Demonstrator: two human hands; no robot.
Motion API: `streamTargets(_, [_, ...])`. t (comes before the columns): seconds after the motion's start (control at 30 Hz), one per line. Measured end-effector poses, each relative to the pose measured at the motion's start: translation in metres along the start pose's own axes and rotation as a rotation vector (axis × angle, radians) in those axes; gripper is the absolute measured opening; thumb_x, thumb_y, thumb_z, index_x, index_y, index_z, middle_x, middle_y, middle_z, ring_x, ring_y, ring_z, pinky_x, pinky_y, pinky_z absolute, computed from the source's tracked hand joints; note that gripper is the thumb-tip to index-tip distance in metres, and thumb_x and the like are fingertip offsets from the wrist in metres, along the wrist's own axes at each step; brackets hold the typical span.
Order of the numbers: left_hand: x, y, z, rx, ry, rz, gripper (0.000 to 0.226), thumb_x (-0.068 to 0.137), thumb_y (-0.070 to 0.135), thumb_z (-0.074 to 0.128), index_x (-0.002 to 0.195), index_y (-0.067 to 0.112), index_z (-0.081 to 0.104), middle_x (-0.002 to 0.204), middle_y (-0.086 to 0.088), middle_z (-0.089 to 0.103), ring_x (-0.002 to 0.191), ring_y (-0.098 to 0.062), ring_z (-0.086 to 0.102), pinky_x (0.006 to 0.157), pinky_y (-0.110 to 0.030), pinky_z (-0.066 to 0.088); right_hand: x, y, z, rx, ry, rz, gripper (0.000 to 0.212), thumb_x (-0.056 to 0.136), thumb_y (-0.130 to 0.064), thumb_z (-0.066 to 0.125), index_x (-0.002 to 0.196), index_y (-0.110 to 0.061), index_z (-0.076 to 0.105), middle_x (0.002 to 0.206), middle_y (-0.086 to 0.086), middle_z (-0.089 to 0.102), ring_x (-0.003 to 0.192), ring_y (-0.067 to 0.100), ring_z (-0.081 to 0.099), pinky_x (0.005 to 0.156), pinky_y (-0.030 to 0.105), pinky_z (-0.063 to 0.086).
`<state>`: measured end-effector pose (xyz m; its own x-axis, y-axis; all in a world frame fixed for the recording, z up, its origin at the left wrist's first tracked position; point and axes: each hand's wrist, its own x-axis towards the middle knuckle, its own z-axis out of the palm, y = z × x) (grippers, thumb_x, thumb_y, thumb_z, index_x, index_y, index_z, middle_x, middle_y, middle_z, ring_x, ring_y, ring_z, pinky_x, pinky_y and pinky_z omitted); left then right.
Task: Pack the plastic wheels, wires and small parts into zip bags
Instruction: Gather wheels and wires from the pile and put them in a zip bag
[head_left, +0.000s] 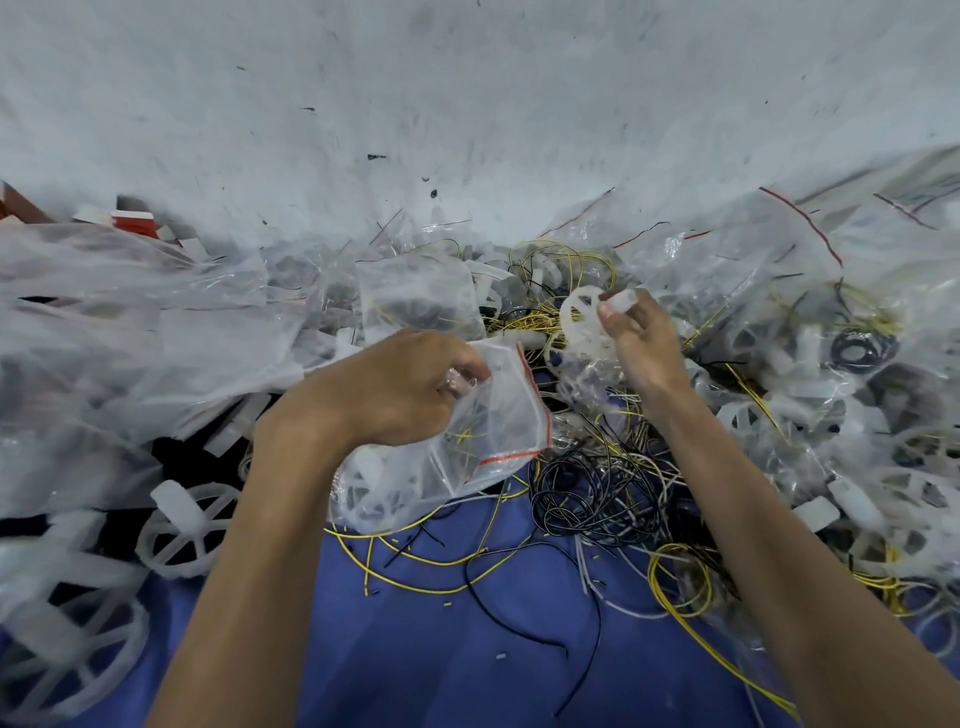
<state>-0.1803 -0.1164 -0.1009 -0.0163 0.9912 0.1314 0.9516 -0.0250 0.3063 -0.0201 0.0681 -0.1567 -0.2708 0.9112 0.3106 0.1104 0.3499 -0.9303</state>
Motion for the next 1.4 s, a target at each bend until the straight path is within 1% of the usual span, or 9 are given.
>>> streamTargets(0.1, [0.002, -0.002, 0.001, -0.008, 0.034, -0.019, 0.047, 0.083, 0.0, 0.043, 0.121, 0.021, 0.059, 0.123, 0.007, 0.058, 0.108, -0.002, 0.047, 0.08, -0.008, 0.026, -0.012, -0.018, -0.002, 0.173, 0.025, -0.019, 0.009, 0.095, -0.023, 0.051, 0.094, -0.03, 0.057, 0.118, 0.002, 0.056, 0.11, 0.02, 0.054, 0.095, 0.049, 0.046])
streamTargets(0.23, [0.004, -0.002, 0.004, 0.02, 0.048, -0.017, 0.047, 0.082, 0.004, 0.05, 0.125, 0.024, 0.056, 0.125, 0.009, 0.054, 0.111, -0.004, 0.045, 0.08, -0.004, 0.026, -0.028, -0.037, 0.003, 0.614, -0.042, 0.2, 0.012, 0.096, -0.02, 0.048, 0.099, -0.015, 0.058, 0.102, 0.003, 0.065, 0.102, 0.022, 0.061, 0.086, 0.042, 0.054])
streamTargets(0.37, [0.003, 0.003, 0.005, -0.014, -0.009, -0.009, 0.054, 0.079, -0.001, 0.049, 0.129, 0.021, 0.051, 0.121, 0.009, 0.054, 0.103, 0.001, 0.043, 0.077, -0.004, 0.031, -0.055, -0.057, -0.002, 1.003, -0.404, 0.215, 0.035, 0.087, -0.017, 0.045, 0.068, -0.014, 0.074, 0.081, 0.008, 0.071, 0.08, 0.023, 0.066, 0.065, 0.026, 0.054])
streamTargets(0.53, [-0.001, 0.016, 0.0, -0.049, 0.04, 0.091, 0.04, 0.072, -0.007, 0.048, 0.109, 0.006, 0.057, 0.105, -0.003, 0.059, 0.099, -0.01, 0.051, 0.078, -0.013, 0.037, -0.076, -0.065, 0.012, 0.246, -0.714, -0.034, 0.019, 0.084, -0.003, 0.055, 0.082, -0.016, 0.068, 0.083, -0.007, 0.072, 0.084, 0.007, 0.066, 0.079, 0.019, 0.051])
streamTargets(0.67, [-0.007, 0.014, -0.003, -0.119, -0.066, 0.117, 0.064, 0.075, -0.011, 0.043, 0.132, 0.017, 0.049, 0.118, 0.013, 0.049, 0.085, 0.033, 0.04, 0.07, 0.007, 0.029, -0.077, -0.051, 0.024, -0.381, -0.828, -0.112, 0.015, 0.09, -0.011, 0.052, 0.099, -0.011, 0.065, 0.11, 0.008, 0.065, 0.107, 0.021, 0.058, 0.097, 0.042, 0.043])
streamTargets(0.93, [-0.003, 0.04, 0.007, -0.011, -0.014, 0.188, 0.04, 0.076, 0.003, 0.053, 0.115, 0.006, 0.058, 0.112, -0.006, 0.058, 0.105, -0.014, 0.049, 0.09, -0.028, 0.035, -0.082, -0.057, 0.021, -0.791, -0.954, -0.111, 0.02, 0.095, -0.034, 0.043, 0.106, -0.019, 0.05, 0.097, -0.003, 0.053, 0.096, 0.016, 0.05, 0.083, 0.027, 0.042])
streamTargets(1.13, [-0.003, 0.043, 0.007, -0.045, -0.031, 0.236, 0.048, 0.077, 0.001, 0.05, 0.123, 0.014, 0.057, 0.116, 0.005, 0.06, 0.101, 0.007, 0.045, 0.09, -0.01, 0.035, -0.09, -0.061, 0.021, -0.896, -0.976, -0.23, 0.04, 0.094, -0.031, 0.03, 0.115, -0.004, 0.05, 0.128, 0.014, 0.051, 0.121, 0.031, 0.045, 0.09, 0.029, 0.039])
streamTargets(1.27, [-0.005, 0.038, 0.002, -0.09, 0.023, 0.229, 0.04, 0.077, -0.001, 0.051, 0.114, 0.009, 0.062, 0.114, 0.005, 0.064, 0.091, 0.021, 0.045, 0.082, 0.0, 0.032, -0.085, -0.059, 0.021, -0.692, -0.928, -0.315, 0.025, 0.084, -0.011, 0.048, 0.109, -0.012, 0.056, 0.088, -0.015, 0.04, 0.081, 0.008, 0.047, 0.06, 0.009, 0.036])
streamTargets(1.4, [-0.004, 0.044, 0.006, -0.03, 0.037, 0.21, 0.034, 0.075, -0.002, 0.05, 0.107, 0.0, 0.061, 0.109, -0.007, 0.063, 0.1, -0.009, 0.055, 0.087, -0.024, 0.039, -0.082, -0.049, 0.027, -0.711, -0.944, -0.313, 0.037, 0.082, -0.009, 0.055, 0.119, -0.012, 0.054, 0.129, 0.005, 0.043, 0.123, 0.021, 0.04, 0.099, 0.027, 0.036])
